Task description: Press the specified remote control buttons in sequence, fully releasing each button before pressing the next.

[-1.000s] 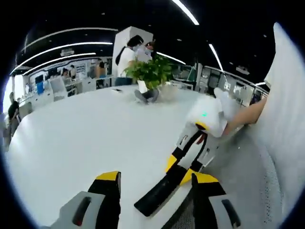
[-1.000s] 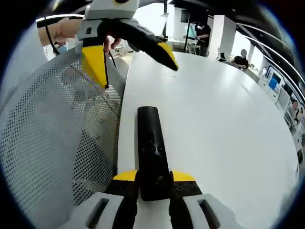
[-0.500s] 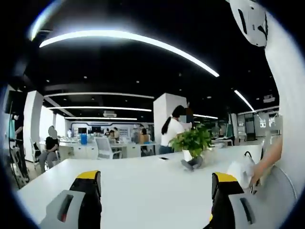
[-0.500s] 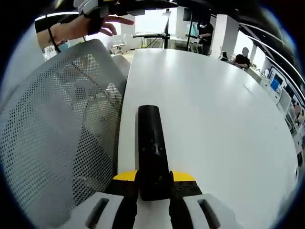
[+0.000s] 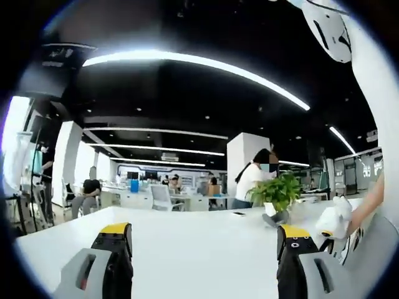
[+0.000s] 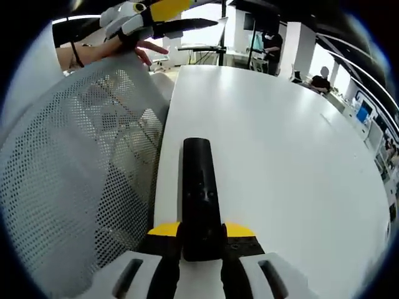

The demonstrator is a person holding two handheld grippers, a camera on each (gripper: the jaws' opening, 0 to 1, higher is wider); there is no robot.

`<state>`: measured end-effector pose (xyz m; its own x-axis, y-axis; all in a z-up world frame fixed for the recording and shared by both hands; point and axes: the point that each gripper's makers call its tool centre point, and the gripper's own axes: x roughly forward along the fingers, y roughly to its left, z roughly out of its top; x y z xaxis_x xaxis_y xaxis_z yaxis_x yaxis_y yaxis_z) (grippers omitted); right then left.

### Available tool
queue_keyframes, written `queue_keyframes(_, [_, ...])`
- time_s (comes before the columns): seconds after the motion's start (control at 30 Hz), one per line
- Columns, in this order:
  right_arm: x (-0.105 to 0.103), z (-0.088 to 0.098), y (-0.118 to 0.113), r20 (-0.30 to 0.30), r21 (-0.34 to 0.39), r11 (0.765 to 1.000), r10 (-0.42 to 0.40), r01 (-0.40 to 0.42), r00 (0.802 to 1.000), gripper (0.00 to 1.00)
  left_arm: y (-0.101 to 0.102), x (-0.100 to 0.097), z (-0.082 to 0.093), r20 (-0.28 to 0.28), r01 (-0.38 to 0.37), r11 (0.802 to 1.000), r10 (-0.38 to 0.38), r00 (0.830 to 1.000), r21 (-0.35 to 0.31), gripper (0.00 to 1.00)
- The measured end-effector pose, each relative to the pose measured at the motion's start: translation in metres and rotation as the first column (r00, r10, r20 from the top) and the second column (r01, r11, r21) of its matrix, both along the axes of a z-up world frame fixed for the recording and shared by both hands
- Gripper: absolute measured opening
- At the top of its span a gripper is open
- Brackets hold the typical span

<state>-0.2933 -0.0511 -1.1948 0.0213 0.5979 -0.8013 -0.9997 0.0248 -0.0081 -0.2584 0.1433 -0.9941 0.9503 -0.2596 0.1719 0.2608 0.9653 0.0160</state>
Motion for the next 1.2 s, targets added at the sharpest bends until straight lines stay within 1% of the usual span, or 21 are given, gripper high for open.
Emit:
queue_keyframes(0.03, [0.0,0.0,0.0,0.001,-0.005,1.0,0.005,-0.005,1.0,0.22,0.002,0.0,0.006,0.034,-0.013,1.0,0.013,0.999,0.004,1.0])
queue_keyframes(0.07, [0.0,0.0,0.0,0.003,-0.013,1.0,0.013,-0.013,1.0,0.22,0.003,-0.001,0.007,0.046,-0.02,1.0,0.02,0.999,0.009,1.0])
queue_keyframes(0.1, [0.0,0.0,0.0,0.001,-0.018,1.0,0.014,-0.014,1.0,0.22,0.003,-0.001,0.005,0.039,-0.021,1.0,0.021,0.999,0.014,1.0])
queue_keyframes(0.13, [0.0,0.0,0.0,0.0,-0.027,0.999,0.016,-0.016,1.0,0.21,0.004,0.0,0.002,0.025,-0.029,0.999,0.028,0.999,0.033,1.0])
queue_keyframes(0.17, [0.0,-0.001,0.0,0.008,-0.036,0.999,0.028,-0.028,1.0,0.21,0.004,0.001,-0.001,0.007,-0.037,0.998,0.037,0.999,0.06,1.0])
queue_keyframes(0.2, [-0.001,0.0,-0.001,0.007,-0.04,0.999,0.031,-0.031,0.999,0.21,0.005,0.002,-0.002,0.004,-0.042,0.995,0.042,0.999,0.093,0.99])
queue_keyframes(0.23, [0.0,0.0,-0.001,0.003,-0.043,0.999,0.03,-0.03,1.0,0.21,0.004,0.002,-0.002,0.006,-0.036,0.996,0.035,0.999,0.083,0.98])
queue_keyframes(0.3, [0.0,0.0,-0.001,-0.007,-0.043,0.999,0.028,-0.028,1.0,0.21,0.004,0.0,0.0,0.013,-0.017,0.999,0.017,1.0,0.038,0.96])
queue_keyframes(0.37, [0.0,0.001,-0.001,-0.019,-0.042,0.999,0.025,-0.026,1.0,0.21,0.005,-0.001,0.0,0.019,-0.017,0.999,0.017,1.0,0.04,0.95])
queue_keyframes(0.4, [0.002,0.0,-0.002,-0.011,-0.046,0.998,0.03,-0.03,1.0,0.21,0.005,0.0,0.0,0.019,-0.017,0.999,0.016,1.0,0.045,0.95])
queue_keyframes(0.47, [0.006,0.0,-0.005,0.007,-0.061,0.998,0.034,-0.033,0.999,0.21,0.004,0.0,-0.004,0.002,-0.014,0.999,0.014,1.0,0.053,0.95])
queue_keyframes(0.53, [0.013,0.0,-0.007,0.006,-0.068,0.998,0.016,-0.016,1.0,0.21,0.003,0.001,-0.007,-0.012,-0.009,0.998,0.01,1.0,0.059,0.95])
queue_keyframes(0.67, [0.027,0.0,-0.014,0.006,-0.077,0.997,-0.014,0.015,1.0,0.21,0.002,0.0,-0.008,-0.018,-0.008,0.998,0.009,1.0,0.064,0.95])
queue_keyframes(0.8, [0.037,0.0,-0.02,0.01,-0.09,0.996,-0.026,0.027,1.0,0.21,0.003,0.001,-0.01,-0.023,-0.011,0.998,0.012,1.0,0.064,0.94])
queue_keyframes(0.97, [0.049,-0.001,-0.024,0.007,-0.095,0.995,-0.03,0.03,1.0,0.21,0.003,0.001,-0.013,-0.045,-0.009,0.997,0.012,0.999,0.071,0.92])
queue_keyframes(1.13, [0.061,-0.001,-0.025,0.007,-0.104,0.994,-0.029,0.03,1.0,0.21,0.004,0.001,-0.012,-0.039,-0.018,0.997,0.021,0.999,0.079,0.91])
queue_keyframes(1.2, [0.066,-0.001,-0.025,0.004,-0.103,0.994,-0.026,0.027,1.0,0.21,0.005,0.0,-0.011,-0.033,-0.017,0.998,0.019,0.999,0.063,0.91])
